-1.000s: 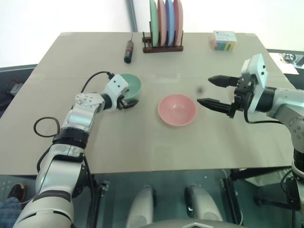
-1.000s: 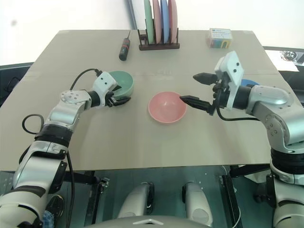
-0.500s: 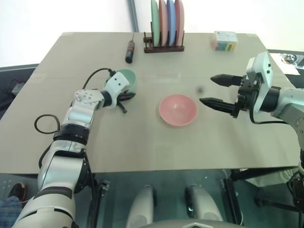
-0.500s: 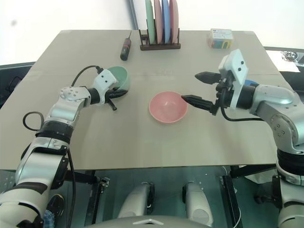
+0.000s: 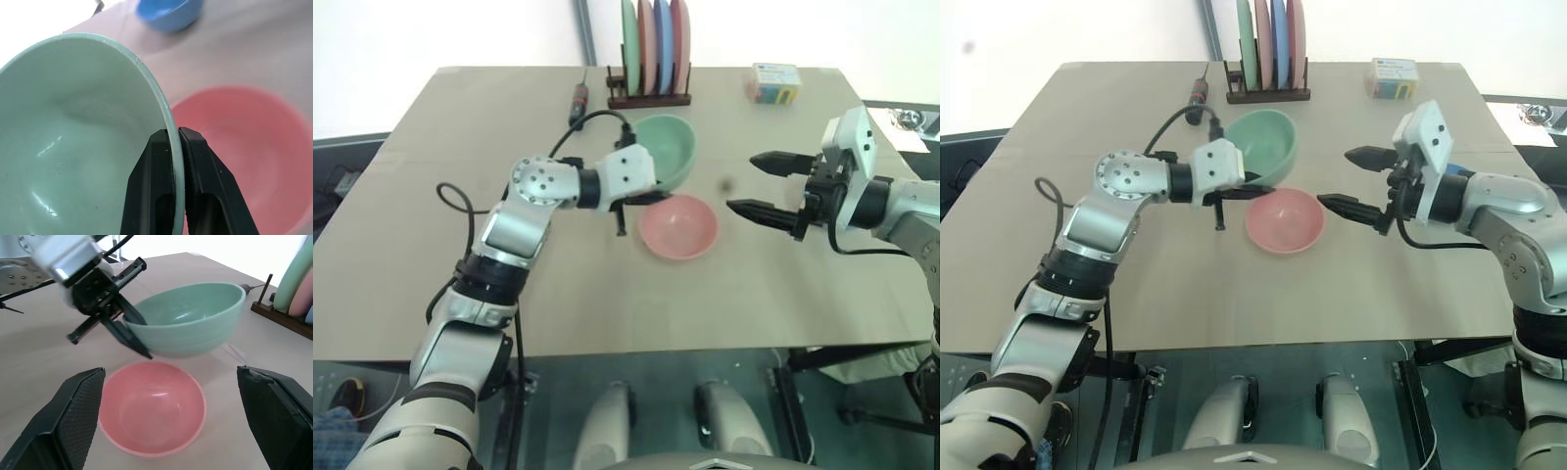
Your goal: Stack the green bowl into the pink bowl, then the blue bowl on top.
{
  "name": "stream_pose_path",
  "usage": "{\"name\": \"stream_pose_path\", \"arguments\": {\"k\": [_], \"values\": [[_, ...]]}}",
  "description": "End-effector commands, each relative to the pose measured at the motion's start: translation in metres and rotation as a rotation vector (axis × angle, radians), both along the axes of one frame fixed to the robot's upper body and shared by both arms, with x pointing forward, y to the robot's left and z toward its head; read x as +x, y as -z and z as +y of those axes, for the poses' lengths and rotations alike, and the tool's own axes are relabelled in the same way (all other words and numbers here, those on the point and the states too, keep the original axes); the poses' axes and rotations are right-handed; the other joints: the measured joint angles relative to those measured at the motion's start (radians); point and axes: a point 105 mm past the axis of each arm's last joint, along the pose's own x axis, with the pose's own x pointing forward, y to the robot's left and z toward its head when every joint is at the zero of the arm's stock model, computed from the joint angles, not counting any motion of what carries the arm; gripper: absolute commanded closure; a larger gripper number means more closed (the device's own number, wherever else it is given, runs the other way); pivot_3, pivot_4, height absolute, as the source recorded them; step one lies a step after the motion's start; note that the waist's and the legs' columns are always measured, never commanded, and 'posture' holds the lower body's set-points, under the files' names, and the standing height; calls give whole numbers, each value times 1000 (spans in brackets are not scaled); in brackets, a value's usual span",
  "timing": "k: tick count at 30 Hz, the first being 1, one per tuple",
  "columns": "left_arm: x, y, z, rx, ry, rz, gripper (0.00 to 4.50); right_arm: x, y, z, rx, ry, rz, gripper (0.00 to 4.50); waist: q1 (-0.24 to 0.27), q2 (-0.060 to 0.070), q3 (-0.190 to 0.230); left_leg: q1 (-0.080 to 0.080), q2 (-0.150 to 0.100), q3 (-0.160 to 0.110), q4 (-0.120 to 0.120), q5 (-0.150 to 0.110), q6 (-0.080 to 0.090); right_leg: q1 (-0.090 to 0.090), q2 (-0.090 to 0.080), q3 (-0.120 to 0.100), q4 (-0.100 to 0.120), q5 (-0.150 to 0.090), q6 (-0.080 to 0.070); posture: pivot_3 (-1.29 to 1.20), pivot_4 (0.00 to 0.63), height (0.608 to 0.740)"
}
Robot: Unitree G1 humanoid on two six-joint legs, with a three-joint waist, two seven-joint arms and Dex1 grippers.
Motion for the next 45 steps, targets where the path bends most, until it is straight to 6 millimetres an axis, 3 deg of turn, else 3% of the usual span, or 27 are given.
{"name": "stream_pose_path", "arguments": {"k": [1, 5, 14, 19, 27, 38, 42, 45], "values": [[-17, -8, -11, 0, 74, -32, 4399, -2, -8, 3, -9, -7, -55, 0, 0, 0, 0, 0, 0, 0, 0, 0, 0, 0, 0, 0, 0, 0, 0, 0, 150, 740], [-17, -7, -9, 12, 76, -37, 4399, -2, -9, 2, -11, -5, -59, 0, 2, 0, 0, 0, 0, 0, 2, 0, 0, 0, 0, 0, 0, 0, 0, 0, 150, 740], [-29, -25, -6, -154, 113, 65, 1302, 8, -5, -3, -56, 34, -57, 0, 2, 0, 0, -1, 0, 0, 2, 0, 0, 0, 0, 0, 0, 0, 0, 0, 150, 740], [-25, -49, 6, -398, 57, 136, 1302, 46, 19, -29, -174, 250, 8, 0, 2, 0, 0, 0, 0, 0, 3, 0, 0, 0, 0, 0, 0, 0, 0, 0, 150, 740], [-12, -49, 52, -672, -150, 174, 1302, 93, 42, -78, -205, 531, 58, 0, 0, 0, 0, 0, 0, 0, 3, 0, 0, 0, 0, 1, 0, 0, 0, 0, 150, 740], [-23, -26, 100, -740, -314, 160, 1302, 119, 87, -128, -231, 774, 208, 0, 1, 0, 0, 0, 0, 1, 3, 0, 0, 1, 0, 1, 0, 0, 0, 0, 150, 740], [-23, -23, 105, -734, -334, 148, 1302, 123, 99, -133, -243, 801, 245, 0, 1, 0, 0, 0, 0, 1, 3, 0, 0, 1, 0, 1, 0, 0, 0, 0, 150, 740], [-24, -24, 105, -736, -333, 145, 1152, 123, 101, -131, -257, 778, 240, 1059, 0, 0, 0, 0, 0, 1, 3, 0, 0, 1, 0, 1, 0, 0, 0, 0, 150, 740]]}}
